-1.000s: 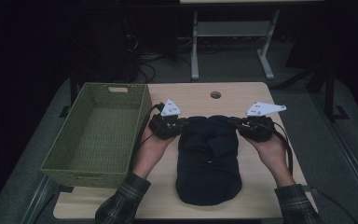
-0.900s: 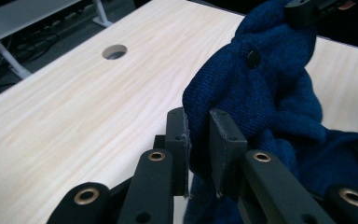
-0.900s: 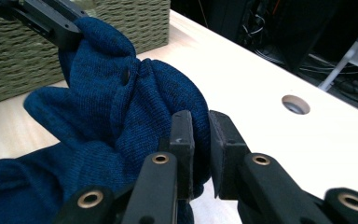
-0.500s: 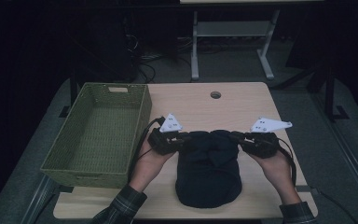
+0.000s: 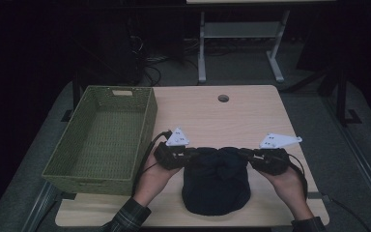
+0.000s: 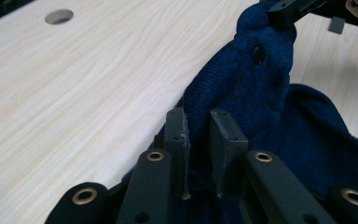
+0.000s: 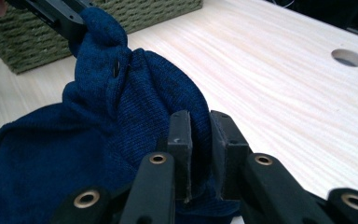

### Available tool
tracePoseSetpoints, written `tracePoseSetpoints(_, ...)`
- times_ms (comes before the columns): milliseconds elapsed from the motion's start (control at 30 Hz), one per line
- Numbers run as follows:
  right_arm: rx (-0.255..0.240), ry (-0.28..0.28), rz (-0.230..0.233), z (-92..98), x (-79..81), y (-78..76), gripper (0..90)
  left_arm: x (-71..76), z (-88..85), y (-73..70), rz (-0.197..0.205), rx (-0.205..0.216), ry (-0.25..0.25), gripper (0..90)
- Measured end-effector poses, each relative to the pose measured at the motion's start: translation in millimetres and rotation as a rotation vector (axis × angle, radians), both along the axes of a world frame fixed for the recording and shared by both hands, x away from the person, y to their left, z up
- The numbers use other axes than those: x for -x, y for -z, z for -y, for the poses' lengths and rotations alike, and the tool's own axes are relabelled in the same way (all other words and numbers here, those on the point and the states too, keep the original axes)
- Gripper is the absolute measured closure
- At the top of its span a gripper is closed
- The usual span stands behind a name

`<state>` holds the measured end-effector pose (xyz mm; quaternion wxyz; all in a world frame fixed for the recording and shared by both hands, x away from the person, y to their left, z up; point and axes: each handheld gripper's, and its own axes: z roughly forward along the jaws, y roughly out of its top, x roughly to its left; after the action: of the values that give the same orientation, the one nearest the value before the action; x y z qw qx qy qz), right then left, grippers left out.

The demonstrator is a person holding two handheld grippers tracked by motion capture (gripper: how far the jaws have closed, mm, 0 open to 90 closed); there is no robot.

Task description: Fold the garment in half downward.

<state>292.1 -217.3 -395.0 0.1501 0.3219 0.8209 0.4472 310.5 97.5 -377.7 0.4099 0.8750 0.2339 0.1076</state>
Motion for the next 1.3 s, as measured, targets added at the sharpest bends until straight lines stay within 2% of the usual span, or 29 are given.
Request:
tracePoseSetpoints(233,0.007,-0.014,-0.036,1.1,9.7,11.6,78.1,6.4,0.8,11.6,-0.047,0.004,0.021,77.3)
tracePoseSetpoints(300,0.004,-0.019,-0.057,2.0,12.5,15.0,77.7,8.6,1.2,13.9,-0.055,0.004,0.027,77.1)
tracePoseSetpoints(567,0.0,-0.042,-0.092,4.7,24.0,24.8,76.1,17.6,0.1,23.5,-0.094,-0.001,0.051,75.3)
tracePoseSetpoints(833,-0.003,-0.068,-0.12,4.4,35.5,34.3,74.8,30.8,-1.6,33.1,-0.132,-0.021,0.067,74.2)
tracePoseSetpoints(967,0.002,-0.077,-0.137,1.9,42.7,39.2,74.6,38.2,-1.8,40.7,-0.155,-0.045,0.075,74.4)
tracePoseSetpoints(1067,0.022,-0.085,-0.149,-2.0,49.5,44.4,74.6,42.3,-0.8,47.3,-0.165,-0.059,0.076,74.8)
tracePoseSetpoints(1200,0.044,-0.089,-0.168,-7.2,54.1,53.5,74.8,40.3,0.9,54.3,-0.164,-0.095,0.084,75.1)
tracePoseSetpoints(1267,0.048,-0.088,-0.164,-8.2,51.9,55.4,75.1,38.9,1.8,56.2,-0.165,-0.08,0.074,75.2)
tracePoseSetpoints(1300,0.051,-0.09,-0.158,-8.2,49.4,56.3,75.1,37.7,1.5,56.1,-0.159,-0.087,0.073,75.2)
